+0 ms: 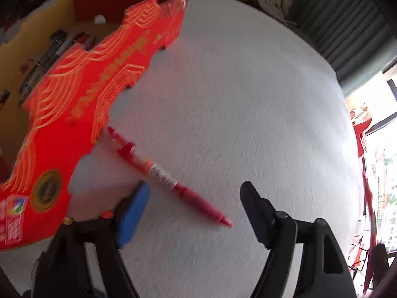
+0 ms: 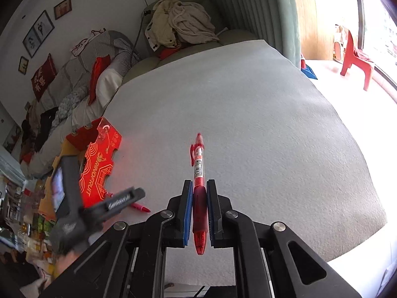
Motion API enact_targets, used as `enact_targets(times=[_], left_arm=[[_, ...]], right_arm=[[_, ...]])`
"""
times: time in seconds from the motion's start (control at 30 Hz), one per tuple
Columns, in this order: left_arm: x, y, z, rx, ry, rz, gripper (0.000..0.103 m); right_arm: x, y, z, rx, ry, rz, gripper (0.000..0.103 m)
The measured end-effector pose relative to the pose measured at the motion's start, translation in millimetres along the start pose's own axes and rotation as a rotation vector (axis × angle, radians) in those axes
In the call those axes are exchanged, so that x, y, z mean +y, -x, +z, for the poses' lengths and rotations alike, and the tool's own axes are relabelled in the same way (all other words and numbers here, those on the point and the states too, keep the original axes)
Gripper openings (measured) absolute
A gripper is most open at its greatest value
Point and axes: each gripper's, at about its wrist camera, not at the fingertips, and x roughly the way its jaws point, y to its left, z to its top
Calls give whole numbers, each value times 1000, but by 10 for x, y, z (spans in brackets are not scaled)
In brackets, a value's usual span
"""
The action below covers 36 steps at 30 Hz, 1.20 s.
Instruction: Organize rigid objects
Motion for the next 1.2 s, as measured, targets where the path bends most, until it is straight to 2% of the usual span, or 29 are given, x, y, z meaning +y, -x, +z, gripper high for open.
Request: enact_targets(times=[0.07, 0.13, 0.2, 0.23, 0.27, 0.37, 0.5, 0.57, 0.6, 0.63, 0.67, 0.73, 0.8, 1.07, 1.2], left_arm=[[-236, -101, 51, -16, -98, 11, 83], [-548, -171, -3, -37, -269, -19, 83], [-908, -218, -184, -60, -497, -48, 83], [-1045, -226, -292, -79, -588, -30, 83], [-1083, -203, -349, -111, -600, -18, 83], [-1070, -186, -356, -107, -542, -22, 83], [-1104, -199, -356, -107, -581, -28, 83], [-1097, -201, -345, -109, -621, -61, 72], [-1087, -216, -392, -114, -672, -89, 44], [-1137, -202, -439, -112, -723, -113, 21], [-1169, -185, -458, -95, -774, -113, 20], [-1163, -145, -444, -53, -798, -144, 11], [-1067, -81, -364, -38, -757, -163, 10], [-686, 437, -251, -129, -621, -248, 10], [-576, 718, -155, -183, -597, -254, 10]], right_arm=[[-116, 35, -2, -6, -20, 0, 12], [-208, 47, -1, -6, -40, -4, 12], [-298, 32, 11, 0, -65, -13, 12], [-329, 24, 15, 4, -74, -15, 12], [-357, 29, 14, 4, -81, -15, 12], [-384, 13, 17, 6, -85, -18, 12], [-365, -67, 9, 25, -81, -11, 12], [-353, -71, -3, 25, -86, -2, 12], [-347, -65, 1, 23, -86, 0, 12], [-347, -57, 4, 21, -86, 1, 12], [-343, -45, 7, 18, -86, 2, 12], [-335, -6, 8, 8, -90, 6, 12], [-320, 43, 13, -6, -92, 12, 12], [-82, 81, 60, -23, -53, 44, 12], [108, 113, 120, -38, -15, 59, 12]])
